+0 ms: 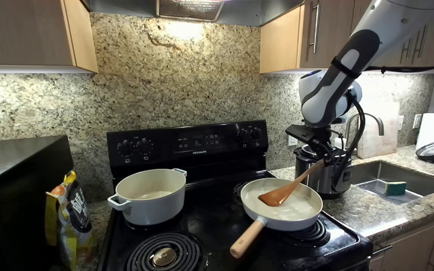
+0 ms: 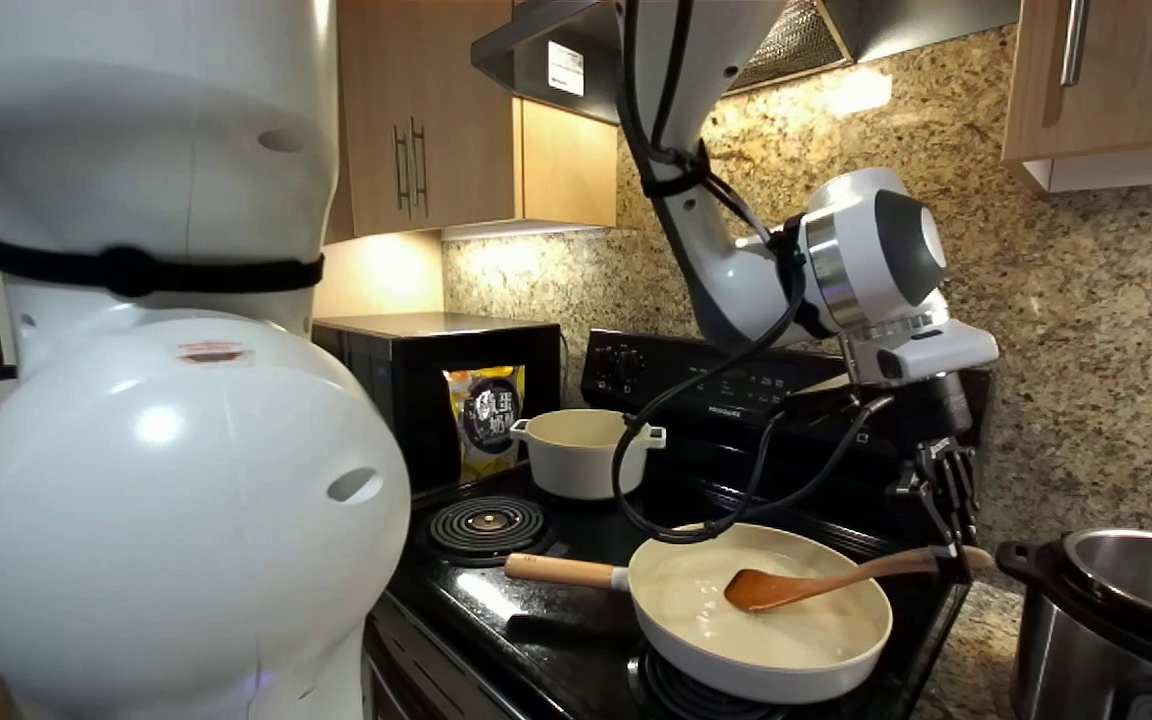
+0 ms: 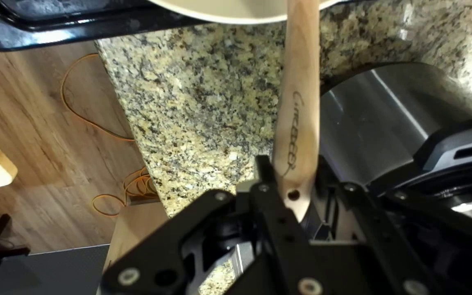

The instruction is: Pick up the cooking stick and stir in the pan

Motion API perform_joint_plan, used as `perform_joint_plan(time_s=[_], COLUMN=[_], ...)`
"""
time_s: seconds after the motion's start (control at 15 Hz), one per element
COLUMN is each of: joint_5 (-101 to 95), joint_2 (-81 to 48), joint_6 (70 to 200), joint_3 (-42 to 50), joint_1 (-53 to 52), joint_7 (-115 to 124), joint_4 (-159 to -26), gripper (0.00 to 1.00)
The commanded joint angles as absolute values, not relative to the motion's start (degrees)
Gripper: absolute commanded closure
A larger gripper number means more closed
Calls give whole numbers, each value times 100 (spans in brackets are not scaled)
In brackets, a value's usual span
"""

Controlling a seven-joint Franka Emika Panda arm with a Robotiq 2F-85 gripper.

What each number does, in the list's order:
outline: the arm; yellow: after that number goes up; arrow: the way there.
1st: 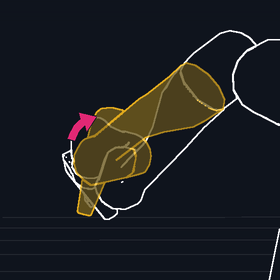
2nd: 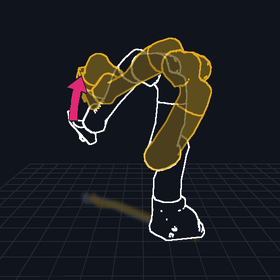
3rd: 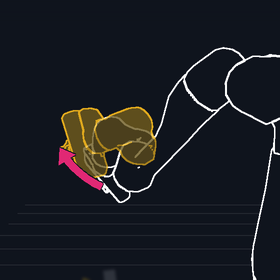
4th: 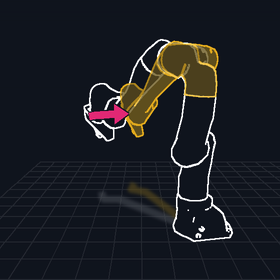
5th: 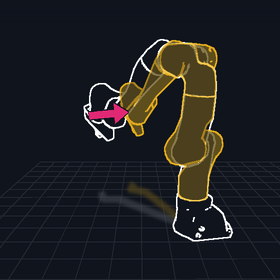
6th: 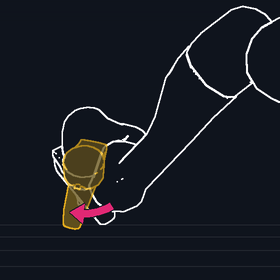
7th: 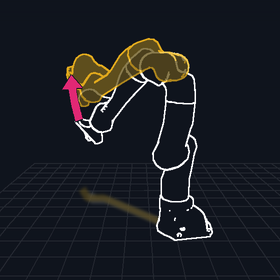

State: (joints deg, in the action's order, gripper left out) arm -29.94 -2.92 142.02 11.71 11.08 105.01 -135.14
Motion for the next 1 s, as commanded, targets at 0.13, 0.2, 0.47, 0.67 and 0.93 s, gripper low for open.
perform_joint_plan(time_s=[0.13, 0.2, 0.47, 0.67, 0.93], joint_5=[-3032, -3075, -3223, -3616, -4031], joint_2=[-358, -366, -206, -99, -2], joint_6=[13995, 14009, 14014, 13917, 13742], joint_3=[1089, 1106, 1181, 1261, 1381], joint_1=[860, 847, 857, 887, 1003], joint_7=[10369, 10350, 10194, 10256, 10333], joint_4=[-13572, -13595, -13835, -14013, -14105], gripper=[90, 90, 90, 90, 90])
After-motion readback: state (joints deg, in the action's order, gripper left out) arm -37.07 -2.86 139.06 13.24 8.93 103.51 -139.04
